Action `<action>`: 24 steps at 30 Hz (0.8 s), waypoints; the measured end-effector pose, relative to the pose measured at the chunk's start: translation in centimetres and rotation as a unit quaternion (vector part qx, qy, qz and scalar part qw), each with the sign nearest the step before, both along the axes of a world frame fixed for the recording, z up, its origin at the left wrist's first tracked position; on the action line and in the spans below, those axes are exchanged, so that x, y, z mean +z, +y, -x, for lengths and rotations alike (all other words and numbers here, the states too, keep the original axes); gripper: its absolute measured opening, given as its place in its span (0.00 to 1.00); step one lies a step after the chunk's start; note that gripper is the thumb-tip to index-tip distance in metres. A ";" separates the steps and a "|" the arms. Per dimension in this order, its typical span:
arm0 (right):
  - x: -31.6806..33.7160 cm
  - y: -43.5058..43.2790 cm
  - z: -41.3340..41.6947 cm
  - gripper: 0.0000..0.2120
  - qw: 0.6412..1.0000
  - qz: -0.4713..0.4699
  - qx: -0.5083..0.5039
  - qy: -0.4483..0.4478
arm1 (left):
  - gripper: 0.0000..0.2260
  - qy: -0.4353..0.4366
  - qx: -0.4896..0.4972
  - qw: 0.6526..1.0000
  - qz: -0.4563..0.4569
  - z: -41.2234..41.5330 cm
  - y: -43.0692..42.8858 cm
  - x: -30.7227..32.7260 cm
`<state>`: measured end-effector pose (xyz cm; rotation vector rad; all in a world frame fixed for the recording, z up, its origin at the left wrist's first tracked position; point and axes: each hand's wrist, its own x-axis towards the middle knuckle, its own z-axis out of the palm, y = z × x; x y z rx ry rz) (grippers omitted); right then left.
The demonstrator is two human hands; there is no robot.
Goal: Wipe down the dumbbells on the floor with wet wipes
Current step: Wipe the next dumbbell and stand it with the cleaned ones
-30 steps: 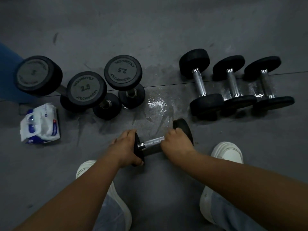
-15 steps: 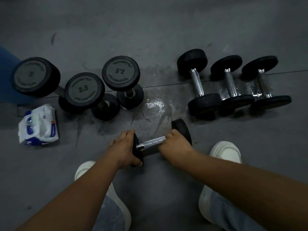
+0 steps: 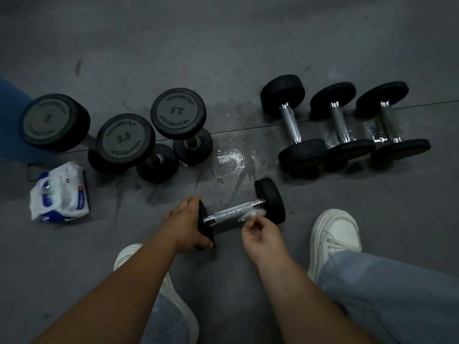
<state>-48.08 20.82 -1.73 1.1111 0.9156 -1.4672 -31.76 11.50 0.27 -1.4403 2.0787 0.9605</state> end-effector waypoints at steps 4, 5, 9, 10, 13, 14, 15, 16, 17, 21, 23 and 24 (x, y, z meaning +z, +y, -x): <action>-0.7 -0.4 0.5 0.06 0.993 0.035 -0.104 -0.032 | 0.60 0.000 0.005 1.000 0.004 0.0 0.1 -0.1; -0.9 -0.6 0.4 0.05 0.994 0.029 -0.102 -0.024 | 0.60 -0.002 0.002 1.000 0.002 0.0 0.0 -0.2; -1.6 -2.4 -0.2 0.05 0.996 -0.044 -0.066 0.035 | 0.59 -0.005 0.001 1.000 0.004 -0.1 0.2 -0.2; -1.5 -2.7 -0.5 0.06 0.995 -0.068 -0.041 0.055 | 0.59 -0.007 -0.002 1.000 0.007 -0.1 0.2 -0.2; -0.8 -3.2 -1.3 0.14 0.981 -0.145 0.067 0.115 | 0.59 -0.010 -0.007 1.000 0.010 -0.1 0.3 -0.2; -0.4 -3.4 -1.4 0.16 0.972 -0.167 0.092 0.134 | 0.59 -0.010 -0.005 1.000 0.010 -0.2 0.4 -0.2; -0.4 -3.7 -1.5 0.17 0.968 -0.173 0.109 0.148 | 0.59 -0.009 -0.003 1.000 0.011 -0.2 0.4 -0.3; -0.3 -4.0 -1.5 0.17 0.967 -0.170 0.112 0.154 | 0.59 -0.007 -0.001 1.000 0.011 -0.2 0.5 -0.3; -0.4 -4.4 -1.6 0.16 0.971 -0.156 0.118 0.139 | 0.59 -0.005 0.000 1.000 0.011 -0.2 0.5 -0.3; -1.2 -4.3 -1.1 0.21 0.980 -0.093 0.156 0.080 | 0.59 -0.006 -0.002 1.000 0.012 -0.2 0.4 -0.4; -0.6 -3.1 -0.9 0.18 0.989 -0.058 0.119 0.065 | 0.59 -0.005 0.001 1.000 0.008 -0.2 0.4 -0.4; -0.8 -2.6 -0.8 0.14 0.992 -0.071 0.088 0.058 | 0.59 -0.003 0.001 1.000 0.007 -0.2 0.4 -0.4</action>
